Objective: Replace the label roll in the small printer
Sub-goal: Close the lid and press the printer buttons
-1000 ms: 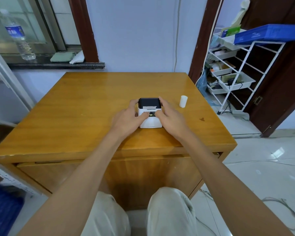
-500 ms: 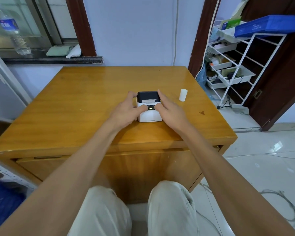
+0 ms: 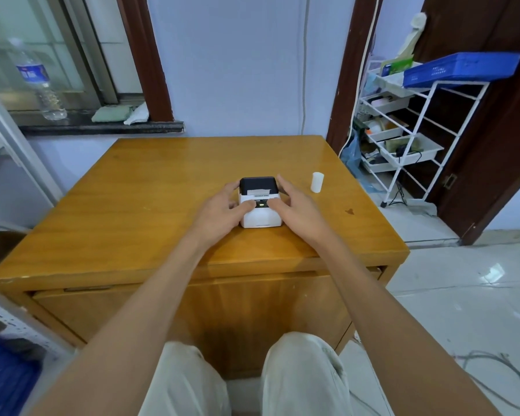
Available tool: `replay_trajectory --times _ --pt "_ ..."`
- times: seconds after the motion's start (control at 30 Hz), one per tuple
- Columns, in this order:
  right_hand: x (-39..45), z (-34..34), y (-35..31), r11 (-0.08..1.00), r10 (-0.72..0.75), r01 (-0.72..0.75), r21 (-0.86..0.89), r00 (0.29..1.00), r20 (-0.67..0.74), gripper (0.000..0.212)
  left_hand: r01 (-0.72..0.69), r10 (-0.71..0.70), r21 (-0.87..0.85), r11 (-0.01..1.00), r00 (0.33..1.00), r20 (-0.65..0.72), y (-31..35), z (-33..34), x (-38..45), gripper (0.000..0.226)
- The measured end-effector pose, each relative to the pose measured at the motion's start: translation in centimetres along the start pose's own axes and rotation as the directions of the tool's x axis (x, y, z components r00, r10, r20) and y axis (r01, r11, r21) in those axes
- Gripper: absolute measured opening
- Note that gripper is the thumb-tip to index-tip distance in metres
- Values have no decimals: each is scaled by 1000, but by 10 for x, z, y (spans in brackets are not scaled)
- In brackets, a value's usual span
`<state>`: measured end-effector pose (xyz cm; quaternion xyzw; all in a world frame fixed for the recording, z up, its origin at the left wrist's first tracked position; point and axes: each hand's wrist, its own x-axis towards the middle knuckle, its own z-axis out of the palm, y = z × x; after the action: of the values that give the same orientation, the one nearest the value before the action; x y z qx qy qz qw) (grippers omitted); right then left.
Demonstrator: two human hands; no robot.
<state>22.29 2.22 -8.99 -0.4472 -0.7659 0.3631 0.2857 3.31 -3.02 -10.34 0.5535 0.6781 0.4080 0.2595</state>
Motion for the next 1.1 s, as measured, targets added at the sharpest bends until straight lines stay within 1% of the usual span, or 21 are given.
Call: replay_trajectory --times 0.1,0.23,0.47,0.63,0.87,1.0,1.1 --pt "2 -2 5 997 18 -18 70 1000 6 77 13 -13 -26 1000 1000 -1 0 1 1 68" --pt "5 -4 7 996 21 -20 89 1000 -5 71 14 -14 -13 1000 1000 0 -2 2 3 69" --pt "8 -1 4 997 42 -38 62 997 -69 66 5 -5 7 1000 1000 -2 -1 1 3 67" --pt "5 -1 0 997 54 -51 51 997 -57 65 1 -1 14 1000 1000 -8 0 1 2 66" --pt "4 -1 -2 996 70 -68 55 996 -45 72 1 -1 34 999 1000 -6 3 1 0 66" --pt "2 -2 -2 996 72 -70 50 997 -33 73 0 0 31 1000 1000 -6 2 1 0 66" --pt "4 -2 0 997 66 -64 48 997 -29 68 -3 3 37 999 1000 -4 3 1 -1 65"
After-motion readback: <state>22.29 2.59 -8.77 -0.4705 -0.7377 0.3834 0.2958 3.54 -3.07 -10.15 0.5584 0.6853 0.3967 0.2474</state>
